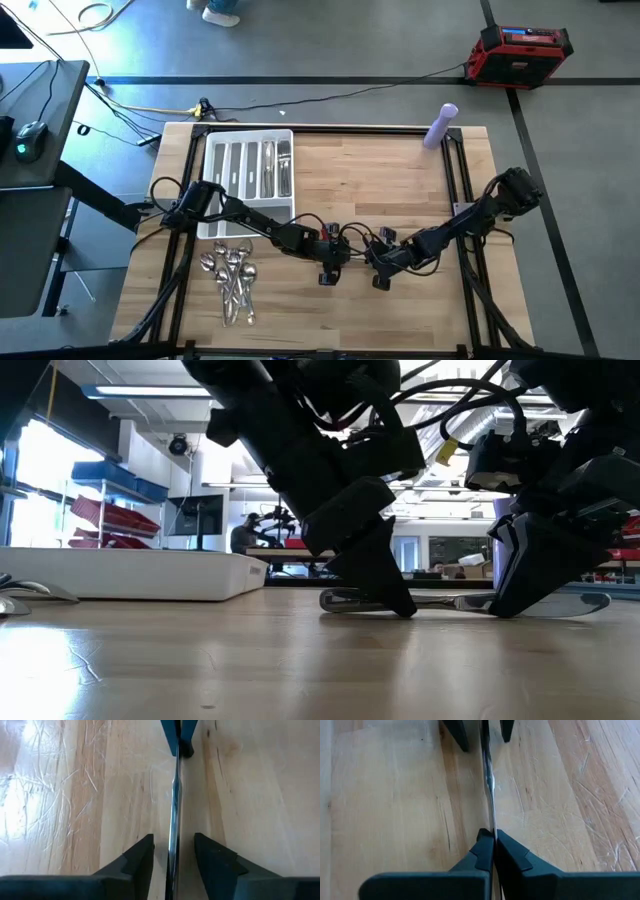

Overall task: Sort silverware
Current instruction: Put the knife in the silverware tray

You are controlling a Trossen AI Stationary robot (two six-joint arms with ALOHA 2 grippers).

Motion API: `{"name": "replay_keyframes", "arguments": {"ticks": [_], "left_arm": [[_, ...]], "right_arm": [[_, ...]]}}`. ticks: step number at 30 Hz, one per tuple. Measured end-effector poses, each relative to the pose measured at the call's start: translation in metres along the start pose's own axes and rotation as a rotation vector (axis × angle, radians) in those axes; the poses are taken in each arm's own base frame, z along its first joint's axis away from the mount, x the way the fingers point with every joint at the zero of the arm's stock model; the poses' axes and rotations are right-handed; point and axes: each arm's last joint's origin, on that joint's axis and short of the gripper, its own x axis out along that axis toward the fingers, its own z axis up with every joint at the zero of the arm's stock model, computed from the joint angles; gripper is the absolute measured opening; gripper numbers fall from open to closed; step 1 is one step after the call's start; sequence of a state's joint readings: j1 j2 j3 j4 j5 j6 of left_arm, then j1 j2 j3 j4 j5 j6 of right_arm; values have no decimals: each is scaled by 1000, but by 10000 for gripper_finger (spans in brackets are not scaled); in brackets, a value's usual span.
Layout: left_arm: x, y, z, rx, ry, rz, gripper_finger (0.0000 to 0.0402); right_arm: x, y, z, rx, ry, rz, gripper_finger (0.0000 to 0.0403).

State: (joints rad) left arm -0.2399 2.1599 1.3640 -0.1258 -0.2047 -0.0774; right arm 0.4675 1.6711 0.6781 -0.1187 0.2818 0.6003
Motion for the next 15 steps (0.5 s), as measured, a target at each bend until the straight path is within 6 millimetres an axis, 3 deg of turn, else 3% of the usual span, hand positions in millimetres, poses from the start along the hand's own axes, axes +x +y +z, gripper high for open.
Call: {"name": "replay_keyframes", "arguments": {"ticks": [3,7,11,15], "left_arm": [[3,-1,-2,1,11,-19,95],[4,0,-3,-1,25,-38,16],[4,1,-5,-13,47,-13,13],[4,3,-6,-51,60,11,6]], "right_arm": [[0,0,0,-2,-5,2,0],[-1,1,1,-40,-9,0,11],[-8,3,6,-55,57,-61,62],[-33,10,22,-110,90,-184,121]]}}
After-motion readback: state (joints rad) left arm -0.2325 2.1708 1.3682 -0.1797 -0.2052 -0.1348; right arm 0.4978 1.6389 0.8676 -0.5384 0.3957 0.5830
